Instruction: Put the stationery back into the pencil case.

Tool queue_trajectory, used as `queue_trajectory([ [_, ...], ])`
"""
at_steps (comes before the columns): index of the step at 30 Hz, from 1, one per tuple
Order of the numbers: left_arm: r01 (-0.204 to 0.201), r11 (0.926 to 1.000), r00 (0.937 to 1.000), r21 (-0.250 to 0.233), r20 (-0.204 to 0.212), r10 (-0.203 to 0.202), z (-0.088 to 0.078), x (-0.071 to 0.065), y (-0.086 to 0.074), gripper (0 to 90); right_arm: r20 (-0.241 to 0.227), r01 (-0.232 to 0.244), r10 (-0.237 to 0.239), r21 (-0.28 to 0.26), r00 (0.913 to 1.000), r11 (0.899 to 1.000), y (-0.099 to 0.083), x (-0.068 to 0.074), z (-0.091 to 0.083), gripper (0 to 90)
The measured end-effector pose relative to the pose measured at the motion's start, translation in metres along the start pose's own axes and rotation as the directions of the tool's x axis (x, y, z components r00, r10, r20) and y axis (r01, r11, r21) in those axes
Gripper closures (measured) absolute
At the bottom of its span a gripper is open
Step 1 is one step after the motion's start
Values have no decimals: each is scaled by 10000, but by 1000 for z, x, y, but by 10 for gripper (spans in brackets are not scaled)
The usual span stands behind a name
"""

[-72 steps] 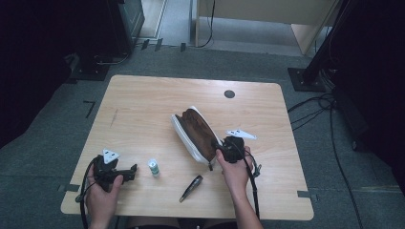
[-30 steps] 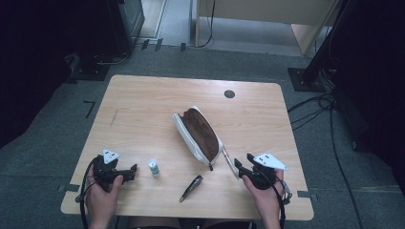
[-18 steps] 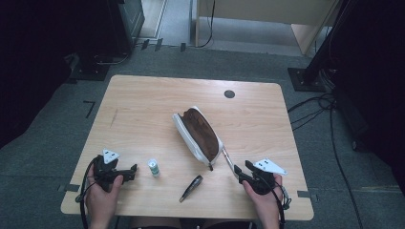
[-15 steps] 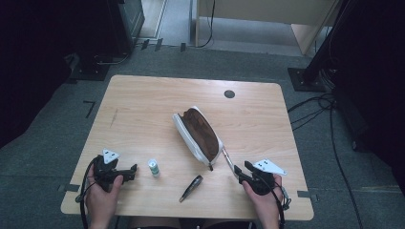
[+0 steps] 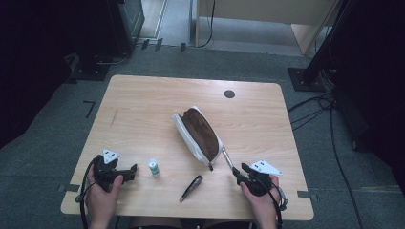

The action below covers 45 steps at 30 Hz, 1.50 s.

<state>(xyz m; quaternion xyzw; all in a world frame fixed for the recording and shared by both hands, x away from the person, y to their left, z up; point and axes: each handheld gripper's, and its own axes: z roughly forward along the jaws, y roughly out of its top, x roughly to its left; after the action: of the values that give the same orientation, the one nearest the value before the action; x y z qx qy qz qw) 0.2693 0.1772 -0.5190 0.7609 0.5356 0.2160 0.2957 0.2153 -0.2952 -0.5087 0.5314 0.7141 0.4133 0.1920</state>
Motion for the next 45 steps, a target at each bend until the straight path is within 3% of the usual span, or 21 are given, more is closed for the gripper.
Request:
queue_trajectory([
  [7,-2,10000,10000,1,-2,2,0,0,0,0,-23,198,-197,385,9998,9991,-1,6,5,662],
  [13,-4,10000,10000,3,-1,4,0,0,0,0,291,343,-365,746,9989,9966,-3,7,10,767],
  [23,-8,10000,10000,6,1,8,0,0,0,0,453,418,-453,766,9979,9962,-7,8,13,786],
  [27,-8,10000,10000,3,-1,8,0,0,0,0,658,834,-872,589,9940,9948,-9,10,14,764],
  [34,-6,10000,10000,5,1,6,0,0,0,0,854,963,-1011,593,9912,9936,-9,12,15,809],
  [40,-4,10000,10000,0,0,4,0,0,0,0,1042,162,-209,457,9943,9988,-10,12,13,814],
  [45,-1,10000,10000,3,0,1,0,0,0,0,1124,-333,347,-138,9931,9993,-9,6,5,815],
])
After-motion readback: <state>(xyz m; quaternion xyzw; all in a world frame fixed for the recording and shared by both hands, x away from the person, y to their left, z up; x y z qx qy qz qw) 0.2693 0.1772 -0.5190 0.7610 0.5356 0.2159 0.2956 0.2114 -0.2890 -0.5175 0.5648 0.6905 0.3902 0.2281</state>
